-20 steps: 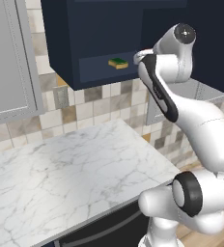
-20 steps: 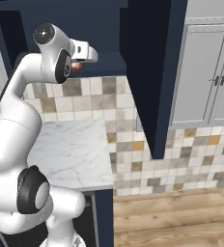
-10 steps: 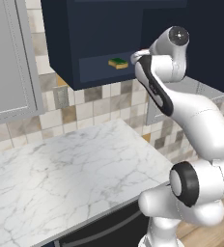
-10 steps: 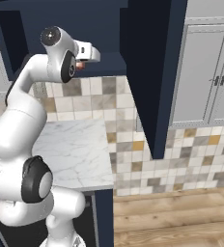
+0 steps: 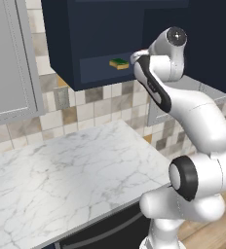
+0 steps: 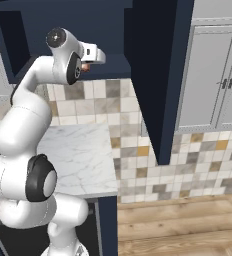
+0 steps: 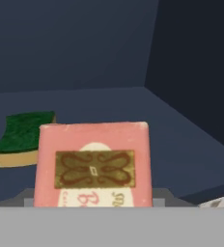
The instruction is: Pick up the sponge and bar soap from the sink, and place them back in the cabinet, and close the cabinet door.
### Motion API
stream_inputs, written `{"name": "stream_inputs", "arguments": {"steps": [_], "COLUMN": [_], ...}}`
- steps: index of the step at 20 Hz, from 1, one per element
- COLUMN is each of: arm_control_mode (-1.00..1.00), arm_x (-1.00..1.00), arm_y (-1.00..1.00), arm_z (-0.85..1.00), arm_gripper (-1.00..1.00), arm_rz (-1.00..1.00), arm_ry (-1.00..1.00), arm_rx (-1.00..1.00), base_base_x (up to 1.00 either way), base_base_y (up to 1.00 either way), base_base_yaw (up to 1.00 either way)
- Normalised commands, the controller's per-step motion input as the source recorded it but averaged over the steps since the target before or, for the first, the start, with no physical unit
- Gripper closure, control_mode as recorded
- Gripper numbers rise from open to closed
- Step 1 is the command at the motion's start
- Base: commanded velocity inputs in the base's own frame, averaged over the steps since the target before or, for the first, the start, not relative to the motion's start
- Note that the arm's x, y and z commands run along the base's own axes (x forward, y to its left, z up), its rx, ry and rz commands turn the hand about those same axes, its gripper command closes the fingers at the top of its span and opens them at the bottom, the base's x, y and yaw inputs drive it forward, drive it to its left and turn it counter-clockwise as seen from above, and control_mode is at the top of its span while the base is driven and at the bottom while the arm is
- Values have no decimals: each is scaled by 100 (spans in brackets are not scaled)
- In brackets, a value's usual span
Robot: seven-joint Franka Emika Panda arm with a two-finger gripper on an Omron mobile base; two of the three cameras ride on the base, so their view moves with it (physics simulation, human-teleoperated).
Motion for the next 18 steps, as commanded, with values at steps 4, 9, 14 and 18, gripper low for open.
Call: {"name": "stream_inputs", "arguments": {"steps": [4,9,14,18], "arm_control_mode": [-100,-100,-100,-100], "arm_x": [12,15,19,20], "arm_y": [0,0,0,0], "arm_z": [-8,-8,-6,-9], "arm_gripper": [100,100,100,100], "arm_rz": [0,0,0,0], "arm_ry": [0,2,2,3], "arm_rx": [0,0,0,0], "base_base_x": [0,0,0,0], "base_base_y": [0,0,0,0], "base_base_yaw": [0,0,0,0]}}
